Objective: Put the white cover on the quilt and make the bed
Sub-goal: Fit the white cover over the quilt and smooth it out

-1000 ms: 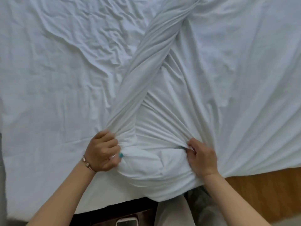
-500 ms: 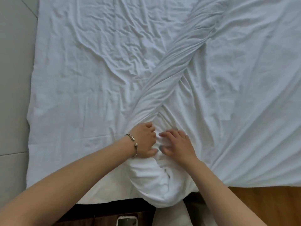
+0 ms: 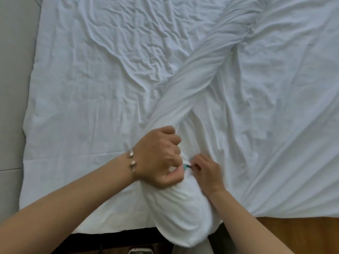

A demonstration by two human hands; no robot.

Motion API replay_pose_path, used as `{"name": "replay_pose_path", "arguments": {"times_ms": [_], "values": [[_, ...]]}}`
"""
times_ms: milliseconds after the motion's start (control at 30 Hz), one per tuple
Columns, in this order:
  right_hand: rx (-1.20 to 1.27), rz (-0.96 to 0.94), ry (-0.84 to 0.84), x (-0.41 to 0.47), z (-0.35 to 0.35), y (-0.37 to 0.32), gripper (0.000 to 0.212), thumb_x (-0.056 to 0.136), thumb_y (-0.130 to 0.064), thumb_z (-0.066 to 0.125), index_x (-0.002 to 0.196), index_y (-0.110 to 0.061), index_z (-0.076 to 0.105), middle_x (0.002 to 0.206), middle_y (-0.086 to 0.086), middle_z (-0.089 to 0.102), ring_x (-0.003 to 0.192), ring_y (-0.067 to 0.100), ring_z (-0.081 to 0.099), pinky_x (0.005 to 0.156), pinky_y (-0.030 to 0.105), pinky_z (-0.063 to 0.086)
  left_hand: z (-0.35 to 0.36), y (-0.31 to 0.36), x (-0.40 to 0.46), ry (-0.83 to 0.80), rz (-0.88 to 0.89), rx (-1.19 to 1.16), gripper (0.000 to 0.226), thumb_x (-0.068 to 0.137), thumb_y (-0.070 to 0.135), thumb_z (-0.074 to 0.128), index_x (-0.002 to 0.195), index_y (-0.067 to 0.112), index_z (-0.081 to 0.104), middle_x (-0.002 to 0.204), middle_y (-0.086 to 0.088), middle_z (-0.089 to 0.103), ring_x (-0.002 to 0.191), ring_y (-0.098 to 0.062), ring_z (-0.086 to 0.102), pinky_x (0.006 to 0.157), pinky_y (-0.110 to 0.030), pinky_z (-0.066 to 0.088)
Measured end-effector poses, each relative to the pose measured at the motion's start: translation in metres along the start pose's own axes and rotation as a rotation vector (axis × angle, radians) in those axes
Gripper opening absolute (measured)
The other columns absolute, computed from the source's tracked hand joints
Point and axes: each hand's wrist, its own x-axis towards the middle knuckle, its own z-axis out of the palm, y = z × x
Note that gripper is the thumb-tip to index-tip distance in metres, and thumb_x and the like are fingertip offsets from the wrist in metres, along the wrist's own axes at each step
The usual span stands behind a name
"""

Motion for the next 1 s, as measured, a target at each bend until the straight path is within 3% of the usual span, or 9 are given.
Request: {"name": "replay_pose_path", "arguments": {"times_ms": [67, 233, 400, 533, 633, 700, 767, 867, 1000], "values": [[0.039, 0.015, 0.071, -0.003, -0.021, 0.015, 0.005, 0.079, -0.018, 0.055, 0.075, -0.017, 0.058, 0.072, 0.001, 0.058, 0.062, 0.016, 0.048, 0.051, 0.017, 0.035, -0.028, 0.009, -0.021, 0.172, 0.003, -0.067, 0.036, 0.073, 0.013, 0.052, 0.045, 0.014, 0.029, 0.046, -0.001, 0.027, 0.052, -0.021, 0.026, 0.064, -0.029, 0.030], [-0.126, -0.054, -0.032, 0.005, -0.025, 0.026, 0.021, 0.085, -0.020, 0.053, 0.070, -0.009, 0.062, 0.074, -0.002, 0.059, 0.054, 0.016, 0.050, 0.047, 0.028, 0.044, 0.031, -0.059, -0.122, -0.051, -0.296, 0.157, 0.043, 0.092, 0.019, 0.042, 0.049, 0.015, 0.045, 0.053, 0.003, 0.041, 0.059, -0.024, 0.049, 0.077, -0.029, 0.035], [-0.171, 0.159, -0.131, 0.016, -0.011, 0.009, 0.024, 0.072, 0.001, 0.075, 0.067, -0.013, 0.056, 0.072, -0.006, 0.054, 0.051, 0.020, 0.050, 0.044, 0.022, 0.036, 0.055, -0.072, -0.132, 0.027, -0.495, 0.074, 0.045, 0.093, 0.027, 0.039, 0.051, 0.017, 0.048, 0.054, 0.006, 0.046, 0.064, -0.019, 0.048, 0.079, -0.027, 0.038], [-0.310, 0.352, -0.288, 0.027, -0.014, -0.019, 0.017, 0.087, -0.018, 0.063, 0.076, -0.021, 0.050, 0.088, -0.009, 0.051, 0.070, 0.016, 0.051, 0.055, 0.029, 0.036, 0.037, -0.030, -0.073, -0.262, -0.755, 0.363, 0.064, 0.091, 0.060, 0.022, 0.052, 0.019, 0.053, 0.055, 0.002, 0.051, 0.060, -0.020, 0.050, 0.074, -0.032, 0.040], [-0.175, 0.248, -0.223, 0.032, -0.008, -0.045, 0.013, 0.082, -0.020, 0.059, 0.094, -0.018, 0.058, 0.098, -0.005, 0.055, 0.089, 0.018, 0.054, 0.071, 0.028, 0.040, 0.038, -0.012, -0.014, -0.220, -0.380, 0.328, 0.035, 0.082, 0.042, 0.043, 0.062, 0.019, 0.062, 0.065, 0.000, 0.059, 0.064, -0.023, 0.057, 0.068, -0.033, 0.041], [-0.039, 0.103, -0.244, 0.030, 0.001, -0.058, 0.039, 0.075, -0.034, 0.058, 0.111, -0.020, 0.060, 0.107, -0.006, 0.057, 0.100, 0.016, 0.051, 0.082, 0.027, 0.040, 0.043, -0.031, -0.002, -0.406, -0.179, 0.260, 0.036, 0.088, 0.037, 0.038, 0.075, 0.017, 0.065, 0.079, -0.002, 0.065, 0.076, -0.023, 0.059, 0.073, -0.034, 0.041], [-0.216, -0.032, -0.273, 0.025, 0.012, -0.059, 0.056, 0.073, -0.051, 0.054, 0.123, -0.026, 0.057, 0.115, -0.009, 0.058, 0.107, 0.017, 0.049, 0.090, 0.032, 0.041, 0.056, -0.051, -0.025, -0.594, -0.115, 0.253, 0.051, 0.094, 0.042, 0.026, 0.080, 0.017, 0.067, 0.083, -0.005, 0.068, 0.082, -0.024, 0.058, 0.079, -0.037, 0.038], [-0.431, -0.167, -0.207, 0.021, 0.030, -0.062, 0.050, 0.080, -0.062, 0.049, 0.113, -0.026, 0.063, 0.104, -0.007, 0.061, 0.096, 0.022, 0.053, 0.088, 0.036, 0.042, 0.052, -0.065, -0.072, -0.568, -0.029, 0.342, 0.063, 0.098, 0.048, 0.027, 0.058, 0.015, 0.063, 0.058, -0.003, 0.058, 0.064, -0.022, 0.045, 0.080, -0.035, 0.033], [-0.437, -0.230, -0.145, 0.014, 0.042, -0.058, 0.022, 0.085, -0.045, 0.049, 0.095, -0.030, 0.062, 0.085, -0.009, 0.057, 0.079, 0.020, 0.053, 0.074, 0.033, 0.035, 0.023, -0.042, -0.076, -0.318, 0.055, 0.201, 0.052, 0.088, 0.036, 0.037, 0.039, 0.019, 0.031, 0.039, -0.003, 0.040, 0.050, -0.021, 0.030, 0.068, -0.036, 0.034]]}}
